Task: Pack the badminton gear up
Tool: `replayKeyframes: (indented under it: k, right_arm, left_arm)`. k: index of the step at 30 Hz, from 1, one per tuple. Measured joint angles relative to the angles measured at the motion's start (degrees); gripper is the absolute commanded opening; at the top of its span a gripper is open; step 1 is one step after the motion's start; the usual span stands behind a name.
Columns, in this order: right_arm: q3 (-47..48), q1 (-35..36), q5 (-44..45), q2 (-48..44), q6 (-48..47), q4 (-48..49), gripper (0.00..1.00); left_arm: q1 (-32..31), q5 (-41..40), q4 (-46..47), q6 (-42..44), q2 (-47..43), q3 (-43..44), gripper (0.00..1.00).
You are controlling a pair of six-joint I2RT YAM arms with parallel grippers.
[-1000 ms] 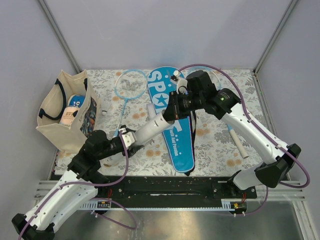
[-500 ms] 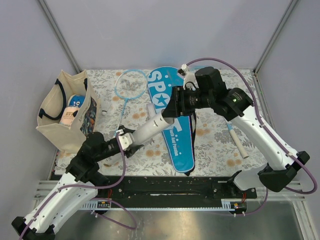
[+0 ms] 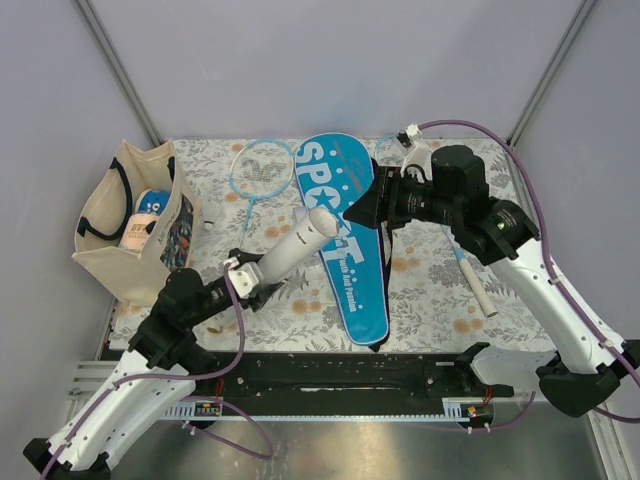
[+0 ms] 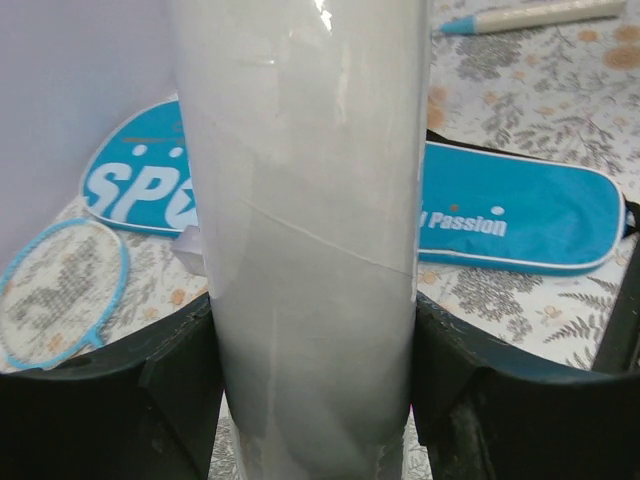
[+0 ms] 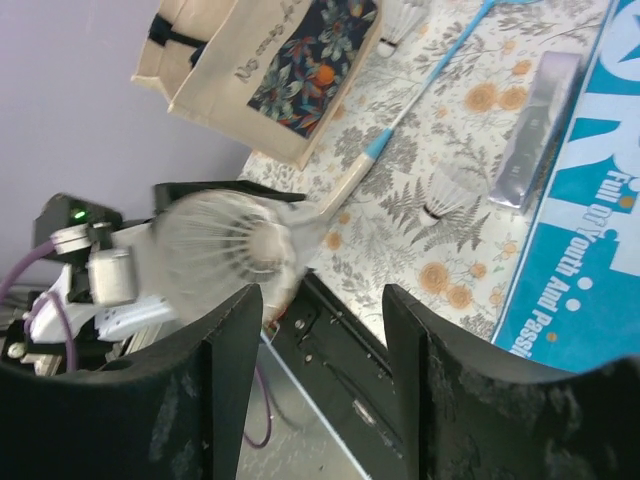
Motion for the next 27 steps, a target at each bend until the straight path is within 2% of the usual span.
replayKeyframes:
  k: [6,10,16,21,27]
  right_arm:
    - [-14.47,-3.17,1.25,-3.06,1.36,14.32,0.63]
    - [-18.29,-4.28,-0.42,1.92,1.79,21.94,0.63]
    - [-17.29,-4.37,-9.01,18.47,2.19,31.28,0.63]
    - [-10.99,-3.78,-9.29,31.52,2.29,29.81,0.63]
    - [-1.14,-0.96,-9.27,41.90,0.85,26.58,0.63]
  left_arm:
    - [0.00,-7.08,3.15,-0.92,-5.77,-1.14,0.38]
    - [0.00,-11.41,5.11,-1.75,-9.99,-1.46,0.39]
    - [0.00,-13.92,6.12,-4.11,-14.36,-1.31,0.39]
    - [0.00,-13.90,4.68,-6.69,-14.82,-0.22,0.39]
    - [0.00,-13.86,3.82,-9.38,-16.70,-0.20,0.39]
